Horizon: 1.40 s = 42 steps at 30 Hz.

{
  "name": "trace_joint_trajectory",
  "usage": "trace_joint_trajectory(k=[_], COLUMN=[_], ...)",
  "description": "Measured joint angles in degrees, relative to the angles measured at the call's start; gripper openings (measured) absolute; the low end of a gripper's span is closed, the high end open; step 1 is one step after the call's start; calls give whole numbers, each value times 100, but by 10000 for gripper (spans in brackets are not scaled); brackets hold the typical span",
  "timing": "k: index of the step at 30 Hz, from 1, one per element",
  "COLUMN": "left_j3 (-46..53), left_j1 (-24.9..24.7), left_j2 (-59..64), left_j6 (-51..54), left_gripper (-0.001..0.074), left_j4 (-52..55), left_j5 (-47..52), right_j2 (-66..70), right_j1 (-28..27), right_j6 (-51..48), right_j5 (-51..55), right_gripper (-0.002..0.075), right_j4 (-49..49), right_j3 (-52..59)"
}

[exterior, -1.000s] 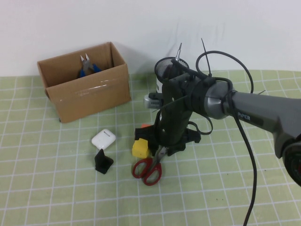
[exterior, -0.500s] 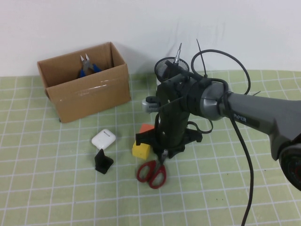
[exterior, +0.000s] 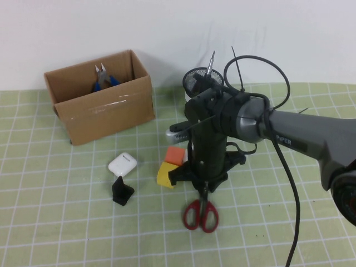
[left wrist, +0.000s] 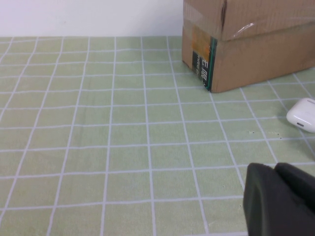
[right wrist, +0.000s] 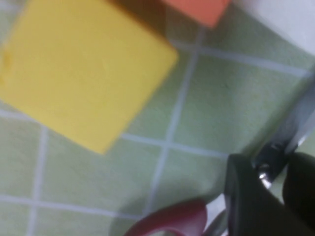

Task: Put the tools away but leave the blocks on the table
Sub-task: Pick up the scissors from the table

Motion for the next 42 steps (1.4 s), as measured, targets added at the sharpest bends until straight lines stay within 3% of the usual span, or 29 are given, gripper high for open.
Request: trace_joint_trajectory(k=[6,14,35,38,42], left_j3=[0,0,0,0,0], left_j1=[0,0,0,0,0], left_j2=[0,0,0,0,0], left_j6=[0,0,0,0,0], left_gripper=[-3,-3,-3,-3,-3], left_j4=[9,9,13,13,13], left_j5=[0,0,0,0,0], right_j2=[-9,-9,-61,-53,-39], right_j1=[-39,-180,-226,-226,-237], right_j6=[232,735,930,930,906], right_j5=[98,110,-440,-397,-321], right_gripper=[123,231,237,200,88], right_j4=[44,218,374,374,328], right_j3=[12,22,131,131,131])
